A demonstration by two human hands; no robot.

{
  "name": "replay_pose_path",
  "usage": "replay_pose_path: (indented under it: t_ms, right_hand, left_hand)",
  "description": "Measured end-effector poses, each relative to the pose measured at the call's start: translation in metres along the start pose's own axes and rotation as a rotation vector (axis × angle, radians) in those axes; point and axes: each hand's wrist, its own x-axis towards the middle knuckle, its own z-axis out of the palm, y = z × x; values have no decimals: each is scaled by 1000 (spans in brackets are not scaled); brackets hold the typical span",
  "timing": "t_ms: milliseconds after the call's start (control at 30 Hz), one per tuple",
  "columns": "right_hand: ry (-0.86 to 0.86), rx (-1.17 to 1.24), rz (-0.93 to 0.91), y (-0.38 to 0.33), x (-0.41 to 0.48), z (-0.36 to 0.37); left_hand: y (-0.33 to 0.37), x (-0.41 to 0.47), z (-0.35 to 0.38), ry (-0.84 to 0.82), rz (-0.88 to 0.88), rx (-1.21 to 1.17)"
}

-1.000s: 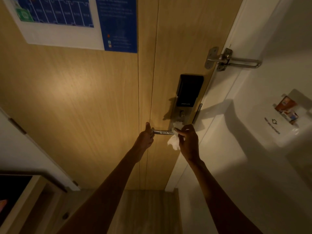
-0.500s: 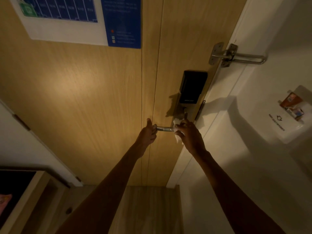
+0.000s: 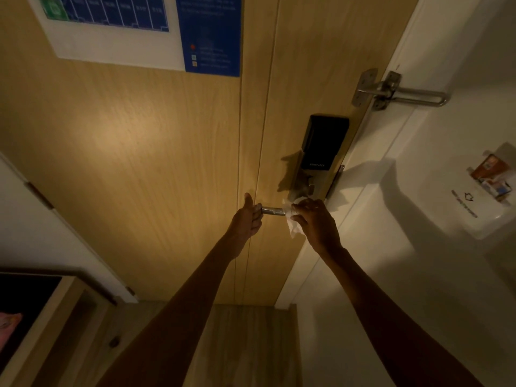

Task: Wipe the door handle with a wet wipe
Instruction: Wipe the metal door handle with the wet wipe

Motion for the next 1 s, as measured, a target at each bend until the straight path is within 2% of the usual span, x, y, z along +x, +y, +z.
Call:
replay_pose_path:
  t_ms: [233, 400, 567, 700, 800, 1000]
  right_hand:
    - [-74, 37, -30, -2, 10, 4]
    - [-38, 94, -6, -5, 14, -2]
    - [-71, 45, -113, -18, 18, 4]
    - [-68, 38, -71, -21, 19, 14]
    - [-65, -29, -104, -25, 17, 16]
    - [32, -8, -20, -39, 20, 15]
  left_hand:
    - [4, 0, 1, -14, -24, 11]
    - [1, 3, -3, -50, -33, -15]
    - [-2, 6, -7, -36, -54, -74]
    - [2, 1, -9, -11, -61, -41]
    - [5, 0, -10, 8, -84, -15]
    - [1, -1, -9, 39, -89, 30]
